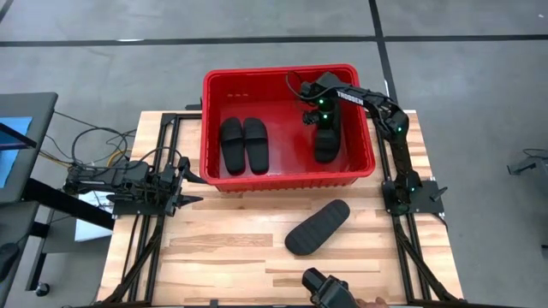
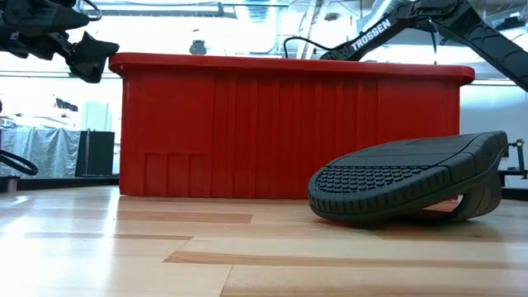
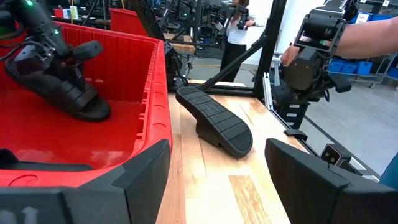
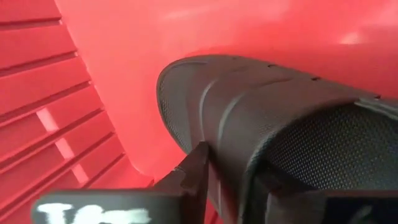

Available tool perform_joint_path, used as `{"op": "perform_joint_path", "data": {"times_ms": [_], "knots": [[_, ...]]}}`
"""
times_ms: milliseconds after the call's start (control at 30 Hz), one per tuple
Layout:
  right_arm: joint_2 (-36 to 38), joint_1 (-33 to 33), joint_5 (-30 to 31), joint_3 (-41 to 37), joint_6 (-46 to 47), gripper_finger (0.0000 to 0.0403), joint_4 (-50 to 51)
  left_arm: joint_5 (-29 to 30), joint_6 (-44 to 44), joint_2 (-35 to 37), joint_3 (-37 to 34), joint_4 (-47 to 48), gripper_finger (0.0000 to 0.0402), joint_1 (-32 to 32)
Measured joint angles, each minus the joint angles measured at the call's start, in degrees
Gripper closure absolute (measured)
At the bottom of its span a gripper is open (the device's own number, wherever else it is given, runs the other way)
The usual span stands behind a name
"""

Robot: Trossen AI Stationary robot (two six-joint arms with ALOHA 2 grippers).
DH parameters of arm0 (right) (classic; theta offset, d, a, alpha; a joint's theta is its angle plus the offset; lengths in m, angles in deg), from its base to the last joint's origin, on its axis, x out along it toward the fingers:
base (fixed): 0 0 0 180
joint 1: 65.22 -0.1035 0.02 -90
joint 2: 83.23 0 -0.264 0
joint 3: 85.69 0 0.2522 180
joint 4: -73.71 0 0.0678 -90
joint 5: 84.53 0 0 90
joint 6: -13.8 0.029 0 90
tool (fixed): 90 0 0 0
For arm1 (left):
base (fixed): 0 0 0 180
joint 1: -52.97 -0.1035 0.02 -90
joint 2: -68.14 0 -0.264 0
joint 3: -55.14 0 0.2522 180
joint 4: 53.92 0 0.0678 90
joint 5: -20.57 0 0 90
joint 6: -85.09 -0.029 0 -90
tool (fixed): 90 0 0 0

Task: Pick and place slides into bin
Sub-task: Put the black slides into the red bin

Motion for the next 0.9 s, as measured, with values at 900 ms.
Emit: {"op": "perform_joint_path", "data": {"times_ms": [900], "knots": [[1.7, 0.5, 1.8, 0.0, 5.2, 0.0183, -0.6, 0.0, 0.0, 0.0, 0.0, 0.0, 0.0143, 0.0]]}}
